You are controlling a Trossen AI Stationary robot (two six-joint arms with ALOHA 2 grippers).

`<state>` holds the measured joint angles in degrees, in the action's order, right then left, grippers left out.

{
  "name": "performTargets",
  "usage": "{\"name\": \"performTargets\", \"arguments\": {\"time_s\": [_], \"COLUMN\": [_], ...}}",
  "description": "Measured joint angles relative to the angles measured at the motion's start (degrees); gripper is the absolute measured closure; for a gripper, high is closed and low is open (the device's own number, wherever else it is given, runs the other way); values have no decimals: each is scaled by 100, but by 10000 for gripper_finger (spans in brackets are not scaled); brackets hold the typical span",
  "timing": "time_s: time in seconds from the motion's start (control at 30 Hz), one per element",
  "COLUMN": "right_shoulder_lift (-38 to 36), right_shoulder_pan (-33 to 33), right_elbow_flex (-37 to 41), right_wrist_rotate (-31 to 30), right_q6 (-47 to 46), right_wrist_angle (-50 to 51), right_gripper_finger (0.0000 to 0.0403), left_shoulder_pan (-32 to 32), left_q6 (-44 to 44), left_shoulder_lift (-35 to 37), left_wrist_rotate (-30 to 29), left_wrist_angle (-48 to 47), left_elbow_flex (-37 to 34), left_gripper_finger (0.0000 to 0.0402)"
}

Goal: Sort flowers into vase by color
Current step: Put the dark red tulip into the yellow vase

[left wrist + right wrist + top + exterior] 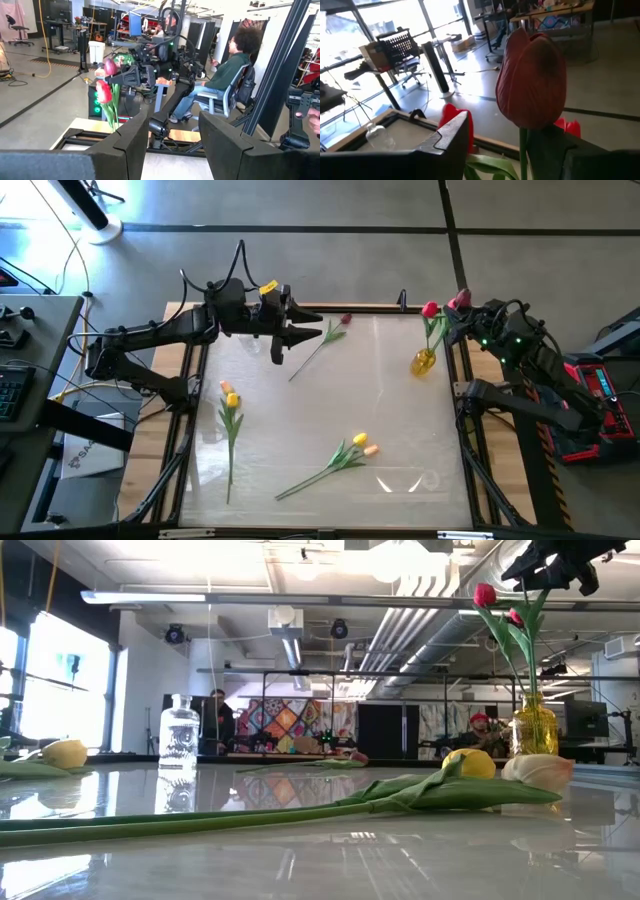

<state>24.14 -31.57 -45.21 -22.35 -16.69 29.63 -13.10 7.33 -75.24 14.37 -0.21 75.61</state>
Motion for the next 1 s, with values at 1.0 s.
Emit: {"name": "performTargets", "arguments": {"time_s": [1.0], "right_shoulder_lift": [26], "right_shoulder_pan": [2], "right_elbow_flex": [6], "right_wrist_rotate": [-146], "right_q6": [113], "right_wrist_angle": [611], "right_gripper_finger": [233], "left_shoulder_pan": [1], "left_q6": [295], "left_shoulder_lift": [4], "left_wrist_rotate": [-1], "left_wrist_angle": [182], "left_elbow_flex": [0], "left_gripper_finger": [238]}}
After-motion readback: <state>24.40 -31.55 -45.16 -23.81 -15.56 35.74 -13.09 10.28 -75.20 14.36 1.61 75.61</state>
